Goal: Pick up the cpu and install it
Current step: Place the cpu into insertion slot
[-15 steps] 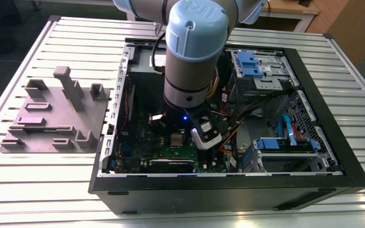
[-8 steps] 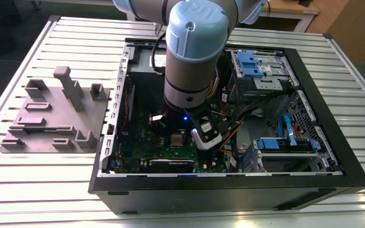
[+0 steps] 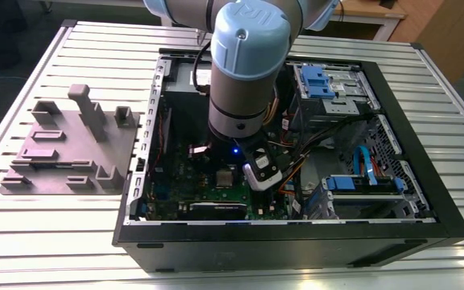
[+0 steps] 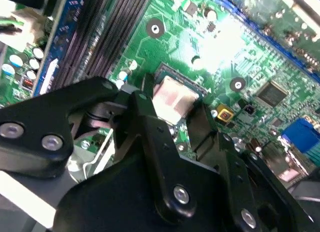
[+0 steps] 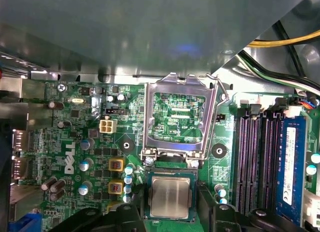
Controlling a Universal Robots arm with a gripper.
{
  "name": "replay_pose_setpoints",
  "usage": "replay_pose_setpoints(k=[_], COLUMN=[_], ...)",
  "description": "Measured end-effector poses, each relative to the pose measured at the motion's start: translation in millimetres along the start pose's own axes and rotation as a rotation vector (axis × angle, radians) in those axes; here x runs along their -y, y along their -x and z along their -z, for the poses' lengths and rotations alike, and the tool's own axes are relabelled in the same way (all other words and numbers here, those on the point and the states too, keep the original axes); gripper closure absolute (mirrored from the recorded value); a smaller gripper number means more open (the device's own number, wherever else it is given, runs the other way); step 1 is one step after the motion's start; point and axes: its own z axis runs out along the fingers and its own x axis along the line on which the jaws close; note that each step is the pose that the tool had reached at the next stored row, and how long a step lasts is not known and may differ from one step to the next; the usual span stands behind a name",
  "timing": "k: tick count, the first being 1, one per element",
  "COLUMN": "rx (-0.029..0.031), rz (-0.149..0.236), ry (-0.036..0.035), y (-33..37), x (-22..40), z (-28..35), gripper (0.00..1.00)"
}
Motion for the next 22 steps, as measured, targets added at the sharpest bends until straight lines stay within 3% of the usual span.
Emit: replay_pose_setpoints(k=[11, 13, 14, 22], rx=[-0.0002, -0.0005, -0.0004, -0.0003], rz=[0.000, 0.000, 0.000, 0.011], ry=[-0.0004, -0.0005, -0.0005, -0.0009], y=[0.0, 0.7, 0.9, 1.2], x=[0.1, 0.1, 0.2, 0.9], z=[1.0, 1.1, 1.1, 1.1], gripper=[0.47, 0.48, 0.55, 0.55])
